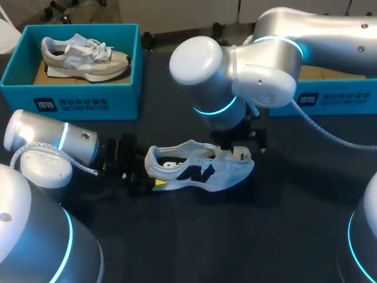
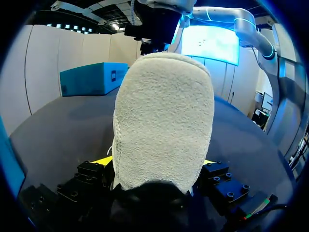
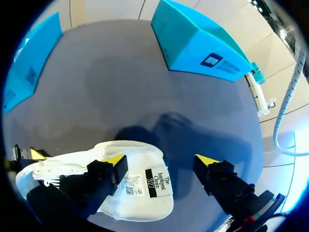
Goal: Take the shoe out of the shoebox, open the shoe tongue, remove and reinsert the insole, then place the shoe into the shoebox
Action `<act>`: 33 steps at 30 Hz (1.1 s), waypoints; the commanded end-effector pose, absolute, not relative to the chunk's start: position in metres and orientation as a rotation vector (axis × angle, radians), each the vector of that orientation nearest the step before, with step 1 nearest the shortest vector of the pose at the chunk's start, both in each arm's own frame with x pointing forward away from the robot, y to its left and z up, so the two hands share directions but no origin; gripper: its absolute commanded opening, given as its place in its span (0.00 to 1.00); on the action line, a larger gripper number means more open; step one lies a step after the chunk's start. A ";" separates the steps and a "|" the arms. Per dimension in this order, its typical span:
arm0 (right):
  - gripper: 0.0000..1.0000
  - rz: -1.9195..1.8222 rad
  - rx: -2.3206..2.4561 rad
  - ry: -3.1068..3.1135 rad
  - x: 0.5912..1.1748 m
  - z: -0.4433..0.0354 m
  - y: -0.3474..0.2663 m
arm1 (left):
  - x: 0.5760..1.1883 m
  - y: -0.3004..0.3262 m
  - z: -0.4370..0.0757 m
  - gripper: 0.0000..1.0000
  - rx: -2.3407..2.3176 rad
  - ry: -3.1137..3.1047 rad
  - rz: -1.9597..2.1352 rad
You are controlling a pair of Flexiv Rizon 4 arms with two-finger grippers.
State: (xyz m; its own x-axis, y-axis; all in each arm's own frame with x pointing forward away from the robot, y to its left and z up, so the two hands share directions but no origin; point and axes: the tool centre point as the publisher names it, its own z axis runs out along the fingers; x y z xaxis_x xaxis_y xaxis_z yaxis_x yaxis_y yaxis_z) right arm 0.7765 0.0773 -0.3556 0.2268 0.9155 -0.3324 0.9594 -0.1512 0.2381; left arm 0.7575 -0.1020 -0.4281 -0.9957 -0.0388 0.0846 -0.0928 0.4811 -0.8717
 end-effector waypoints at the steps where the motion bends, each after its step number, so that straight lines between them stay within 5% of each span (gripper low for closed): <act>1: 1.00 -0.104 2.149 1.620 0.769 -0.337 0.084 | 0.757 -0.104 -0.432 0.00 0.119 -2.659 1.565; 17: 1.00 0.032 1.837 1.835 0.777 -0.265 0.119 | 0.757 -0.104 -0.432 0.00 0.119 -2.659 1.565; 33: 1.00 0.240 1.144 2.477 0.754 -0.241 0.169 | 0.757 -0.104 -0.432 0.00 0.119 -2.659 1.565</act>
